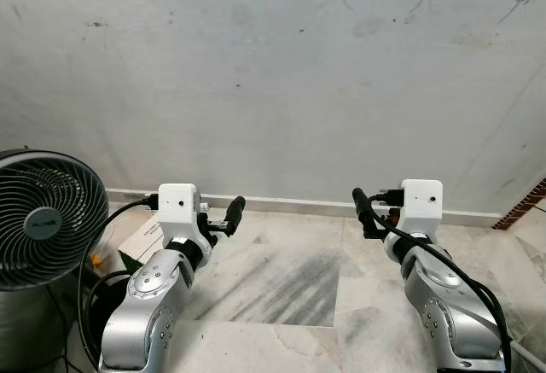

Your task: Hang keys on a hook

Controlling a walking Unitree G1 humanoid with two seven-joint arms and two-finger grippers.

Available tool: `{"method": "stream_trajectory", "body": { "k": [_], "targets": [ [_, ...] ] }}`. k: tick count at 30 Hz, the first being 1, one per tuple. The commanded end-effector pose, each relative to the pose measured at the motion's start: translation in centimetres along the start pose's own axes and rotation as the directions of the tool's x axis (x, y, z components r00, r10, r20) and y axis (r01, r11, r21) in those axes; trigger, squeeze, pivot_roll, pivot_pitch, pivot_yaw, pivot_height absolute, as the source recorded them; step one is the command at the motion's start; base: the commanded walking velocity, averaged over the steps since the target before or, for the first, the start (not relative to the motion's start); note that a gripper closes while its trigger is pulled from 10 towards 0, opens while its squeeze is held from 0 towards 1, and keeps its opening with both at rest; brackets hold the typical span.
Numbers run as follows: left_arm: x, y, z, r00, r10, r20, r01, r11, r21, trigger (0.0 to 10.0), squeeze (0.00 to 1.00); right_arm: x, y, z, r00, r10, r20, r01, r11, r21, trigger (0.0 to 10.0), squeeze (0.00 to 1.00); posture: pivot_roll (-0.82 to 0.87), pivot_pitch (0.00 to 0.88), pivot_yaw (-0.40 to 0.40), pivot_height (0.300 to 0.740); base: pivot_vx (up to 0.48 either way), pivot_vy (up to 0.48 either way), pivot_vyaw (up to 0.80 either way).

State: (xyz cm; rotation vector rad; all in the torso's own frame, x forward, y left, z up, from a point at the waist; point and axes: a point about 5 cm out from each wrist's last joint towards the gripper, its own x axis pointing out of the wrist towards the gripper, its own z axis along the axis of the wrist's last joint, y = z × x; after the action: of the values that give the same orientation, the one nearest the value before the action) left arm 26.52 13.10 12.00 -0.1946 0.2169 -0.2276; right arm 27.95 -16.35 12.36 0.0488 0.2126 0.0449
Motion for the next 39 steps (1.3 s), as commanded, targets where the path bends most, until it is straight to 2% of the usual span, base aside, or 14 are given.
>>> {"method": "stream_trajectory", "body": {
  "k": [1, 9, 16, 19, 30, 39],
  "targets": [
    [0.09, 0.20, -0.02, 1.000, 0.006, -0.011, -0.006, 1.000, 0.007, 10.0, 0.00, 0.24, 0.00, 0.19, 1.000, 0.003, 0.008, -0.003, 1.000, 0.005, 10.0, 0.00, -0.01, 0.061, -0.005, 0.740, 0.000, 0.000, -0.79],
    [0.23, -0.32, -0.39, 0.999, -0.038, -0.035, 0.038, 0.999, 0.001, 10.0, 0.00, 0.41, -0.06, 0.33, 1.000, 0.003, 0.014, -0.003, 1.000, 0.000, 10.0, 0.00, -0.02, 0.052, -0.006, 0.740, 0.000, 0.000, -0.79],
    [0.52, -0.05, -0.12, 0.999, -0.033, -0.033, 0.033, 0.999, 0.010, 10.0, 0.00, 0.65, 0.05, 0.55, 1.000, 0.003, 0.025, -0.003, 1.000, 0.005, 10.0, 0.00, -0.01, 0.051, -0.005, 0.740, 0.000, 0.000, -0.79],
    [0.50, 0.04, -0.10, 0.999, -0.029, -0.032, 0.030, 1.000, 0.010, 10.0, 0.00, 0.65, 0.07, 0.26, 1.000, 0.002, 0.004, -0.002, 1.000, 0.031, 10.0, 0.00, -0.02, 0.048, -0.003, 0.740, 0.000, 0.000, -0.79],
    [0.60, -0.28, -0.31, 0.998, -0.042, -0.045, 0.043, 0.999, 0.015, 10.0, 0.00, 0.61, -0.05, 0.29, 1.000, -0.005, 0.017, 0.005, 1.000, 0.004, 10.0, 0.00, -0.02, 0.052, 0.001, 0.740, 0.000, 0.000, -0.78],
    [0.90, 0.12, -0.01, 0.998, -0.036, -0.047, 0.038, 0.999, 0.028, 10.0, 0.00, 0.50, -0.11, 0.26, 1.000, -0.009, 0.016, 0.009, 1.000, 0.001, 10.0, 0.00, -0.02, 0.056, 0.004, 0.740, 0.000, 0.000, -0.78]
  ]
}}
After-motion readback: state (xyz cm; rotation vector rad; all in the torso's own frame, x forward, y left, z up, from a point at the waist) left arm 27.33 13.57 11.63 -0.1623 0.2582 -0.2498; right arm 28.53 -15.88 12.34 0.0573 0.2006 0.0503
